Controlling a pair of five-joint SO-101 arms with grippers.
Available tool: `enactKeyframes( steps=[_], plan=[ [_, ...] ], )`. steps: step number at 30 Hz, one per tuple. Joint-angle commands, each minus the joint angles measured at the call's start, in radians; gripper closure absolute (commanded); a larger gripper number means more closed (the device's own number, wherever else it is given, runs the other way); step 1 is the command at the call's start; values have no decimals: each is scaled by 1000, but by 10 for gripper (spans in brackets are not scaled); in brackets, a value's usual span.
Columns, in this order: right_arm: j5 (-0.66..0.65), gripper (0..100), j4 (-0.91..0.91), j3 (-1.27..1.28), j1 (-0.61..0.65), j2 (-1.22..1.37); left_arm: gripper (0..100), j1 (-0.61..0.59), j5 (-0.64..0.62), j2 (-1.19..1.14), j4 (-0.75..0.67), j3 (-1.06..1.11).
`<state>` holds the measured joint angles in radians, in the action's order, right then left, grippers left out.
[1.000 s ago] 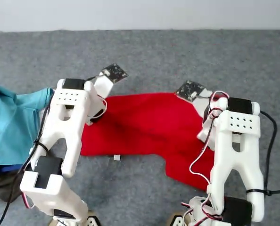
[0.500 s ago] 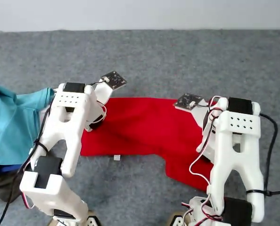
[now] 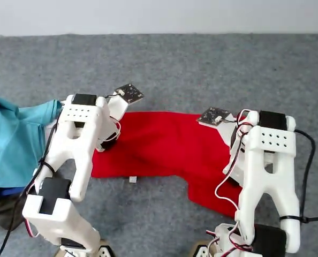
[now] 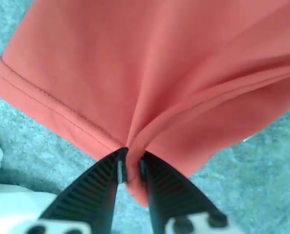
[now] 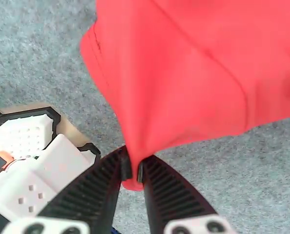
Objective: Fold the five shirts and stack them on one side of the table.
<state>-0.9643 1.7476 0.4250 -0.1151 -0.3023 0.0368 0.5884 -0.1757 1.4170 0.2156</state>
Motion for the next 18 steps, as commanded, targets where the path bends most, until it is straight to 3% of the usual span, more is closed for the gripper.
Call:
enactKeyframes(
  steps=[1, 5, 10, 18],
  plan=[
    [0, 983, 42, -5, -13, -38, 961, 5, 8, 17, 28, -12],
    [0, 900, 42, -3, -13, -33, 868, -5, -92, 20, 37, -15],
    [5, 697, 42, -8, -16, -44, 799, 17, -183, 94, 106, -59],
    [8, 696, 39, -74, -22, -44, 793, 15, -190, 253, 178, -147]
  ],
)
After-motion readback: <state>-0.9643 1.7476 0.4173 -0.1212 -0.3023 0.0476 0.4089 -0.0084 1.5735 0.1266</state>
